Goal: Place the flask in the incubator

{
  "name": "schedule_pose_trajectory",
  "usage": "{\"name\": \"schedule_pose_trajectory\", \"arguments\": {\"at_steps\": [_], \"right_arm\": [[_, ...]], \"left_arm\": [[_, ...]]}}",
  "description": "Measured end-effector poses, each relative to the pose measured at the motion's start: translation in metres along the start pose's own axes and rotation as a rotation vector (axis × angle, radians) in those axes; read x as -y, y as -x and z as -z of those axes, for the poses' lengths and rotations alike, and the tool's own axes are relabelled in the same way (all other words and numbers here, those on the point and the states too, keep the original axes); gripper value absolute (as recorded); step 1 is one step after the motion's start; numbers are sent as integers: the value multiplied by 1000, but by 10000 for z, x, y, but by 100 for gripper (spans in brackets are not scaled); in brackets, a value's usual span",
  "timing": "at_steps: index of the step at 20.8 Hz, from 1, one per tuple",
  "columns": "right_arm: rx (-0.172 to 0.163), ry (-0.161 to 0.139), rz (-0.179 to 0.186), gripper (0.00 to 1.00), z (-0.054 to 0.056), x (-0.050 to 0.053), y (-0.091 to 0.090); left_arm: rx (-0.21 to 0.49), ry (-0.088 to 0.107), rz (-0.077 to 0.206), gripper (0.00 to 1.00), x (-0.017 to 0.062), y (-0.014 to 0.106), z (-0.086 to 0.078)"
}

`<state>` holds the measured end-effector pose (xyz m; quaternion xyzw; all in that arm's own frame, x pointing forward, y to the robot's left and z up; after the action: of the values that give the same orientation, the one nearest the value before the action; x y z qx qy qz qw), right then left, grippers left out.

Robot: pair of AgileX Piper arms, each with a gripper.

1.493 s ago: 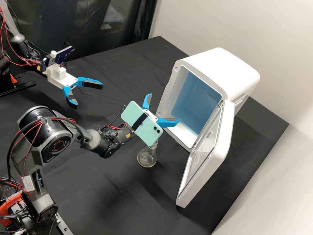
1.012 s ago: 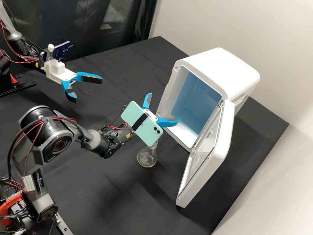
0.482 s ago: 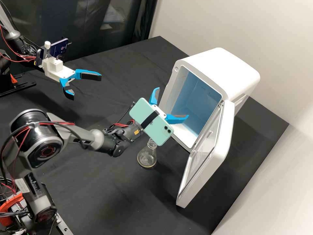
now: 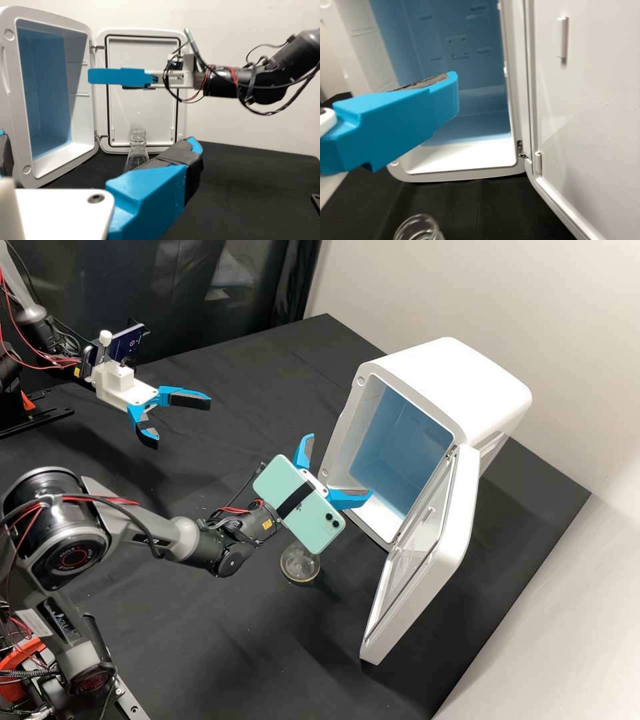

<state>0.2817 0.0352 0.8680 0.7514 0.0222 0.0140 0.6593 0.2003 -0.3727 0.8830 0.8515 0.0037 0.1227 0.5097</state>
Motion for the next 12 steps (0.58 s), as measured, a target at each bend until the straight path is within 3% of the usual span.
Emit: {"name": "schedule_pose_trajectory", "arguments": {"at_steps": [2, 4, 6, 12], "right_arm": [[-17, 28, 23, 100, 7, 26, 69], [-42, 37, 40, 100, 5, 37, 125], [-43, 32, 57, 100, -33, 58, 183], [-44, 27, 128, 100, -52, 159, 398]], "left_arm": [[0, 0, 0, 100, 0, 0, 0], [0, 0, 0, 100, 0, 0, 0], [-2, 2, 5, 100, 12, 11, -1], [-1, -18, 4, 100, 11, 10, -1]]}}
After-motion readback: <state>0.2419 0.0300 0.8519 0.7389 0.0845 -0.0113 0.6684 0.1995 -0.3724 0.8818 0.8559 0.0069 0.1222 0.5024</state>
